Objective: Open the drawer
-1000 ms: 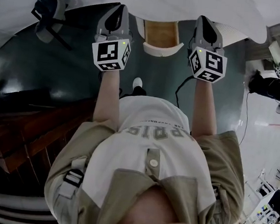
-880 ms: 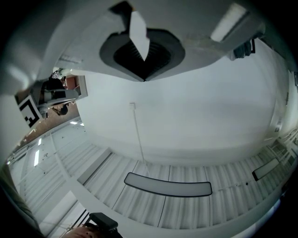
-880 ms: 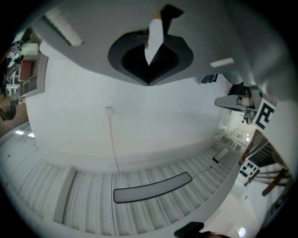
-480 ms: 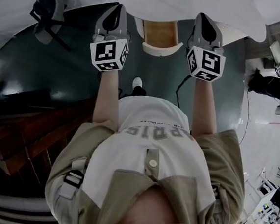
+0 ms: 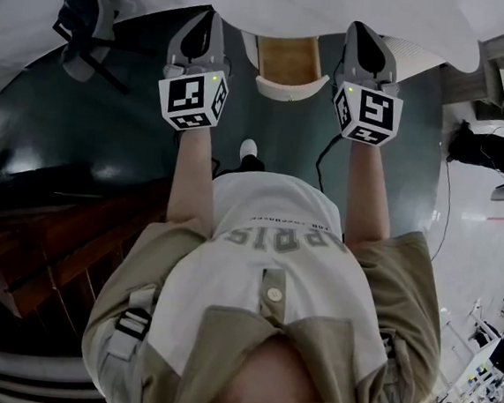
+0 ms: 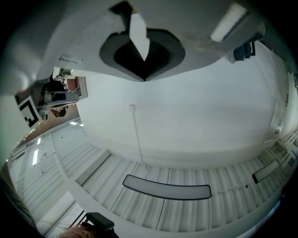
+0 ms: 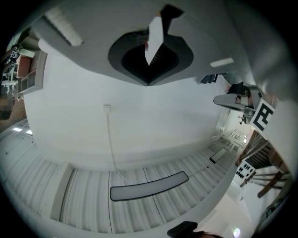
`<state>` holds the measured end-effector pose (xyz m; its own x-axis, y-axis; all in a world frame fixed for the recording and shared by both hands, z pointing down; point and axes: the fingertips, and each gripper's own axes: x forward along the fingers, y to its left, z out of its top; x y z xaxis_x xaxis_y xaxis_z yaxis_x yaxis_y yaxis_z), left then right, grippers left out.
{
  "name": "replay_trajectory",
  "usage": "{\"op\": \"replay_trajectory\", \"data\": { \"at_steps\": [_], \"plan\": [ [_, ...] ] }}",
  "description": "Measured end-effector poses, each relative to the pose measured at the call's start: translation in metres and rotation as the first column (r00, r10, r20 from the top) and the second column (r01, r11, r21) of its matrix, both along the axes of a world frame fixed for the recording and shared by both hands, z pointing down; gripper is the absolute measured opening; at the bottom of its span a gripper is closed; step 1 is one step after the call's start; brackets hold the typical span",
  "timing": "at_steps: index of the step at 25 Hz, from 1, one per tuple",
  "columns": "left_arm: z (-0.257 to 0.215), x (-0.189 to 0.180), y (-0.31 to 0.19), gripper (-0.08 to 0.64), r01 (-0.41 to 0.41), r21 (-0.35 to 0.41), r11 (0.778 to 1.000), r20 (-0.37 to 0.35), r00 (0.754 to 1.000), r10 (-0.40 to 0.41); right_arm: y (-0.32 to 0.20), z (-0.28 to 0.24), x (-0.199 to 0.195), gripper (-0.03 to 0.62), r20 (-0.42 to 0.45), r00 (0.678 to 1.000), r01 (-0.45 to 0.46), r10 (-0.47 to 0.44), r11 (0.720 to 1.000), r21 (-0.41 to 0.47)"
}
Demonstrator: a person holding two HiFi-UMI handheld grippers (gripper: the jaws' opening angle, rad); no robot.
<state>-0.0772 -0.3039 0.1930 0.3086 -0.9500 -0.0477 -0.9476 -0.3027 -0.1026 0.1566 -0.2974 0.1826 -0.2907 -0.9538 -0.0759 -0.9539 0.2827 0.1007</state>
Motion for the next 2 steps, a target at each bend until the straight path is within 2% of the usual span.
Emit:
{"op": "replay_trajectory", "data": {
  "at_steps": [2],
  "plan": [
    [0.0009, 0.0005, -0.0007, 0.005, 0.000, -0.002, 1.000, -0.001, 1.000, 0.000, -0.0004, 0.0003, 0.0012, 0.000, -0.001, 1.000, -0.001, 0.001, 1.000, 0.001]
  ]
}}
